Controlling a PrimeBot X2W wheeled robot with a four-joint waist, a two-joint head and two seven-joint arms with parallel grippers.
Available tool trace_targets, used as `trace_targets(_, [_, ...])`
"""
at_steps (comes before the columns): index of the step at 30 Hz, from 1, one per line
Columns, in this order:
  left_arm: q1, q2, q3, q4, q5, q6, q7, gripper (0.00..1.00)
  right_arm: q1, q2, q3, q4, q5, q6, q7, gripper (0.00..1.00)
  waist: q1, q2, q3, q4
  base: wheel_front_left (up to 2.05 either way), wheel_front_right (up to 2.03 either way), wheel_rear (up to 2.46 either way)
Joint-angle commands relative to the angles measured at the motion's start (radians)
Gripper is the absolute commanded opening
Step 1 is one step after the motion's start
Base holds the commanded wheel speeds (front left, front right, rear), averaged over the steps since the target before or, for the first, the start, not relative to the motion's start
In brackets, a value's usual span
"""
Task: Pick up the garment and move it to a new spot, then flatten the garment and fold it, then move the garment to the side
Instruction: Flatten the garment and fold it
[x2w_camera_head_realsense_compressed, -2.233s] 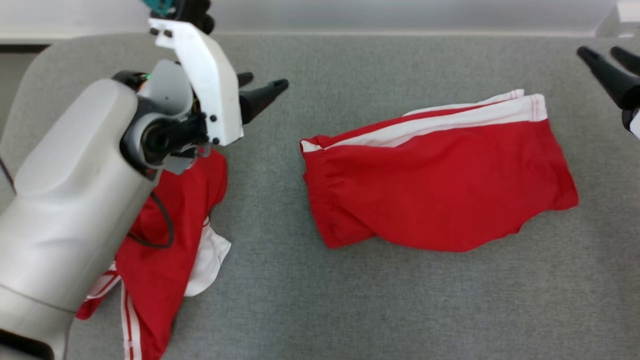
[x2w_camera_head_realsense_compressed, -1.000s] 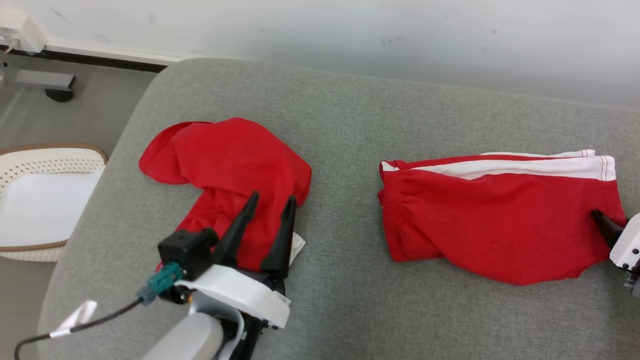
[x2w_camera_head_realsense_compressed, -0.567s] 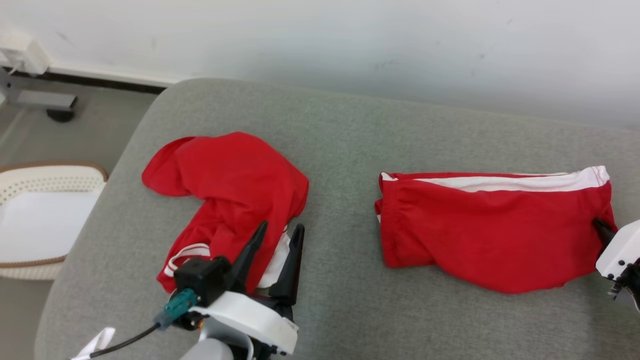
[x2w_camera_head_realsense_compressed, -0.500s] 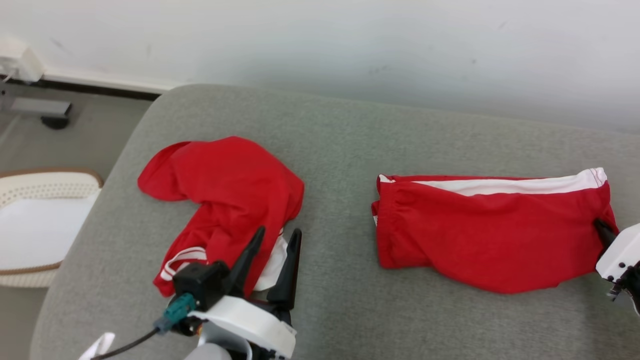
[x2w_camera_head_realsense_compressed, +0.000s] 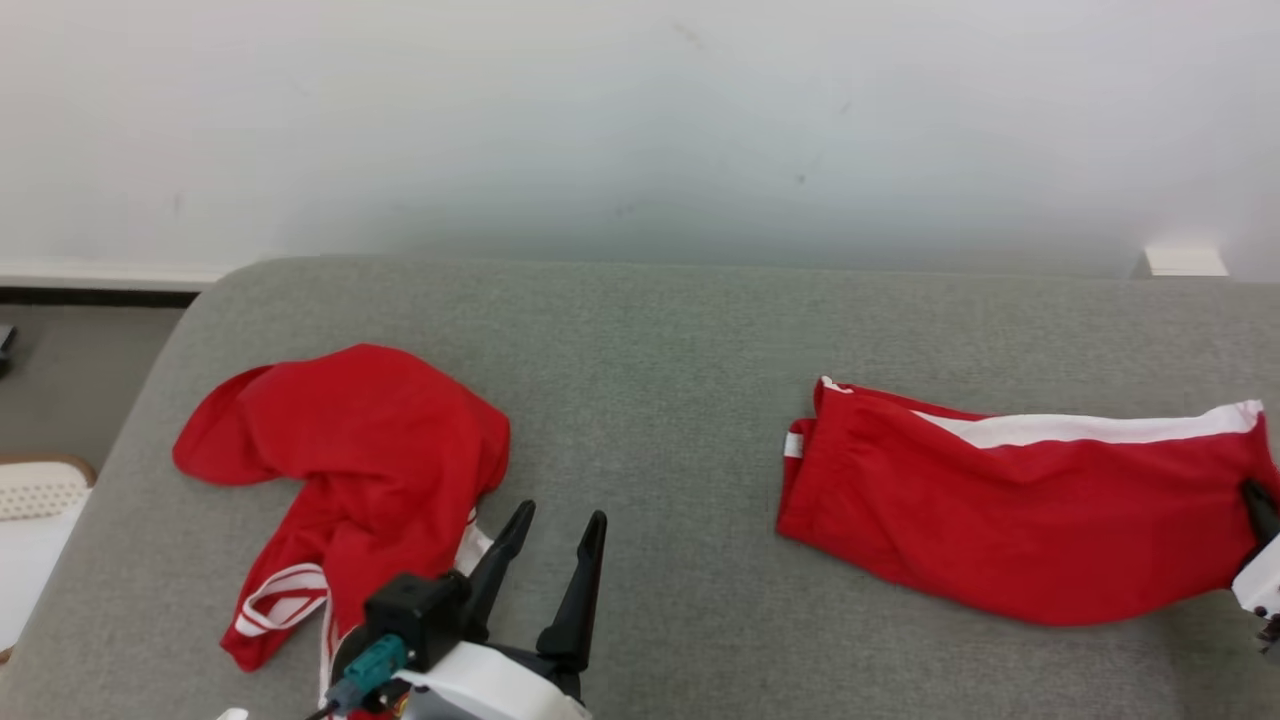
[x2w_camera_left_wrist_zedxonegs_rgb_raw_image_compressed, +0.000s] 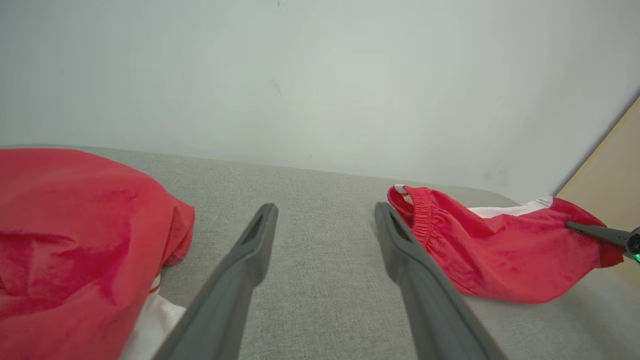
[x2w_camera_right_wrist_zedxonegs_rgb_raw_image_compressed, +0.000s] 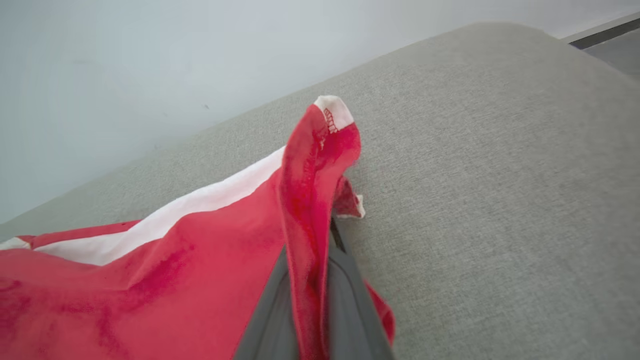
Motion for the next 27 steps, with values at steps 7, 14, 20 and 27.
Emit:
trace_targets(7, [0.042, -0.034, 0.043, 0.018, 0.042, -0.023, 0.000, 1.00, -0.053, 0.004, 0.037, -0.038, -0.074, 0.000, -0.040, 0.00, 0.0001, -0.0001, -0.022, -0.011, 0.00, 0.00, 0.00])
trace_targets(14, [0.062, -0.082, 0.071, 0.054, 0.071, -0.060, 0.000, 1.00, -0.109, 0.104, 0.103, -0.064, -0.140, 0.000, -0.010, 0.00, 0.0001, -0.0001, -0.050, 0.040, 0.00, 0.00, 0.00])
trace_targets(20, [0.071, -0.113, 0.090, 0.086, 0.093, -0.083, 0.000, 1.00, -0.130, 0.195, 0.155, -0.015, -0.171, 0.000, 0.057, 0.00, 0.0001, -0.0001, -0.053, 0.103, 0.00, 0.00, 0.00])
trace_targets(27, [0.076, -0.135, 0.117, 0.110, 0.110, -0.104, 0.000, 1.00, -0.136, 0.267, 0.198, 0.016, -0.187, 0.000, 0.142, 0.05, 0.0001, -0.0001, -0.047, 0.146, 0.00, 0.00, 0.00])
